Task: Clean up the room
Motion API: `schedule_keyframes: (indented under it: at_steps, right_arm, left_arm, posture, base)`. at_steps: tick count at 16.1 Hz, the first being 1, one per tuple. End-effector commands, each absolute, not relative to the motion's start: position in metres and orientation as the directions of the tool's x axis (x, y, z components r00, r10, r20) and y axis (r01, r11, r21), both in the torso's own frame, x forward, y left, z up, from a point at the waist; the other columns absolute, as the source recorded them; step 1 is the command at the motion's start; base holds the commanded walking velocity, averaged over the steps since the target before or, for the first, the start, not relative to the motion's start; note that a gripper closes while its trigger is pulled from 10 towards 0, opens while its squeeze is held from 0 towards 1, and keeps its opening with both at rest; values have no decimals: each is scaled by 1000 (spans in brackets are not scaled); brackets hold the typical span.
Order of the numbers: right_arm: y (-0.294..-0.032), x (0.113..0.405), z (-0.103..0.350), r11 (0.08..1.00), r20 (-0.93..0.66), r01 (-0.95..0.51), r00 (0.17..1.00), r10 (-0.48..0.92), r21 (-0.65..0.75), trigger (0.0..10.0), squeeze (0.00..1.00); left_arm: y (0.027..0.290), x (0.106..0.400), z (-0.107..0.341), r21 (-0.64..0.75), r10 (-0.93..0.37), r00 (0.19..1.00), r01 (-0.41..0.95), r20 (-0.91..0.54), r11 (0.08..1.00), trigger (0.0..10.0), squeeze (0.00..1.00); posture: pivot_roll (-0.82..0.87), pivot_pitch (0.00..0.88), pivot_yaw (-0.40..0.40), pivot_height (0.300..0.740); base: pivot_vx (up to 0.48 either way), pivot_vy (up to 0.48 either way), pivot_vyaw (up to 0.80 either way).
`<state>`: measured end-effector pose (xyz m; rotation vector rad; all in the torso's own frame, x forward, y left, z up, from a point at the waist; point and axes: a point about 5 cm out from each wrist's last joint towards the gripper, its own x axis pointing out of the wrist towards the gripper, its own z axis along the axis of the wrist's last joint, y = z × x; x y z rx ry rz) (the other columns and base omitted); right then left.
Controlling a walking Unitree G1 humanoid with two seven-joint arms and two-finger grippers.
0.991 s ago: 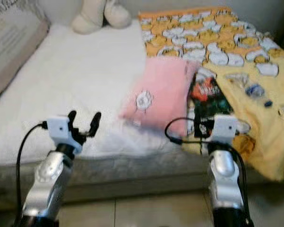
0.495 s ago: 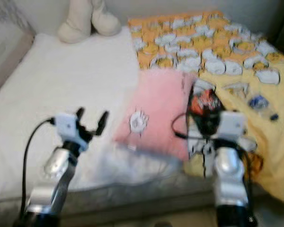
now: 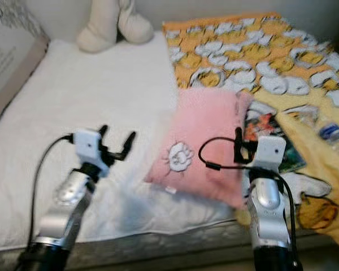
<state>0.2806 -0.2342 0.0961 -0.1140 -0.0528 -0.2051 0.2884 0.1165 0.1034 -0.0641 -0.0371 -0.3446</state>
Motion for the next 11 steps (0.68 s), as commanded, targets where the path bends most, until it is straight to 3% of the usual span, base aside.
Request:
schedule_keyframes:
  at_steps: [1, 8, 11]
  right_arm:
    - [-236, 282, 101, 973, 72, 209, 977, -203, -99, 10000, 0]
    - [-236, 299, 92, 980, -64, 197, 979, -194, 31, 10000, 0]
    - [-244, 297, 78, 954, -159, 270, 955, -249, 128, 10000, 0]
  left_arm:
    - [119, 290, 103, -59, -330, 944, 331, 35, 942, 10000, 0]
    - [119, 332, 75, -184, -338, 925, 307, -172, 934, 10000, 0]
    - [100, 353, 82, -289, -403, 893, 339, -200, 895, 10000, 0]
  posture:
    - [-164, 0, 104, 740]
    - [-171, 0, 102, 740]
    - [-211, 1, 145, 740]
  base:
    - [326, -349, 0]
    - [0, 0, 0]
    - [0, 0, 0]
